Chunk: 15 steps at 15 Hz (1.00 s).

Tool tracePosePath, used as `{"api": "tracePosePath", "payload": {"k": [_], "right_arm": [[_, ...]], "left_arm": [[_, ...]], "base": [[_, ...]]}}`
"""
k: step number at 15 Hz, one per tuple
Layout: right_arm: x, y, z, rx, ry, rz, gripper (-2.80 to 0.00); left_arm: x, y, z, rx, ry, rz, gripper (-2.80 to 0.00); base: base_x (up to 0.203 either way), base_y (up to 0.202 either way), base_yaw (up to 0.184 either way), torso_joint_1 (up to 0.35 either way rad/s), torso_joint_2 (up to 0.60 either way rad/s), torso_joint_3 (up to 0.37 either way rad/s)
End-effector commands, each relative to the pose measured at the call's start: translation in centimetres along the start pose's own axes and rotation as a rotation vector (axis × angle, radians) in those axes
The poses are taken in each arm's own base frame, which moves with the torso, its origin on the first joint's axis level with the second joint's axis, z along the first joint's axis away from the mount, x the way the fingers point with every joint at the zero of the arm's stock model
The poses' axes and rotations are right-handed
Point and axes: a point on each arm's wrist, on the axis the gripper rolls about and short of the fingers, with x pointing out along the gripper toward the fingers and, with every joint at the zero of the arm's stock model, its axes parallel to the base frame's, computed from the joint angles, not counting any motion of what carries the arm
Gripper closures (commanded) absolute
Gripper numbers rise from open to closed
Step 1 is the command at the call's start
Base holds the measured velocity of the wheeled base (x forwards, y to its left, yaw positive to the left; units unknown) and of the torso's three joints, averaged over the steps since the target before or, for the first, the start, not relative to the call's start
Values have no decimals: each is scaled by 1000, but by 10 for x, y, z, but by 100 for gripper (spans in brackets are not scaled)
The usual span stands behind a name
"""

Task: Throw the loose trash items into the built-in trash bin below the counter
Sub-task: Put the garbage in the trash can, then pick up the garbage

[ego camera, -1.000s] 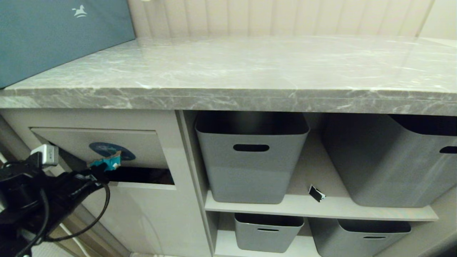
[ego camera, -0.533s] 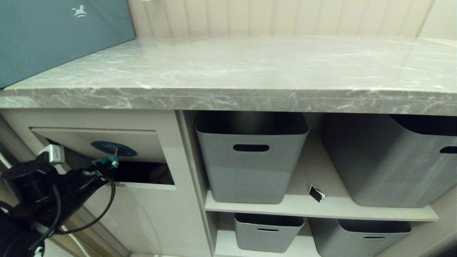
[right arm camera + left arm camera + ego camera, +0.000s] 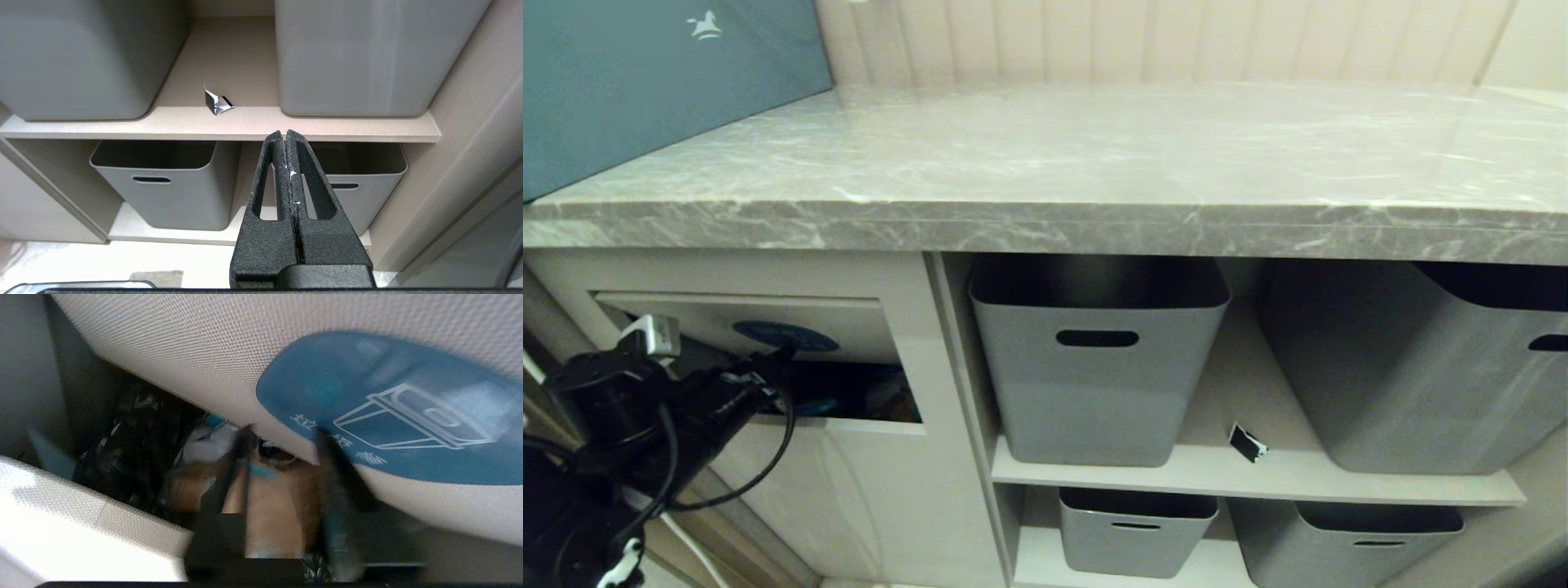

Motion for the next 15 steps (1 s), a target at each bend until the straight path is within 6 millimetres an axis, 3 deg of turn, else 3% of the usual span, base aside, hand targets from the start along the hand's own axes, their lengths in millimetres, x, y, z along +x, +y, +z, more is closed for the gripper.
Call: {"api": "tracePosePath", "payload": {"k": [1,6,9,11,12,13,15], "right_arm": [[0,0,0,0,1,0,0],[0,0,-1,0,3,0,0],[0,0,0,0,1,0,0],[0,0,0,0,1,0,0],[0,0,0,0,1,0,0],[0,0,0,0,1,0,0],[0,0,0,0,1,0,0]], "left_arm": [[-1,0,0,-3,-4,-3,-280],[-4,-1,1,-2,-7,-4,-280],[-33,-1,0,0,28,12,-280],[-57,-7,10,5,-7,-4,-280],[-68,-10,16,7,-35,-13,-242],[-79,-12,21,11,-65,-23,0],[-100,-16,30,55,-118,-38,0]], "base": [[0,0,0,0,0,0],[0,0,0,0,0,0],[0,0,0,0,0,0],[0,0,0,0,0,0],[0,0,0,0,0,0],[0,0,0,0,0,0],[0,0,0,0,0,0]]}}
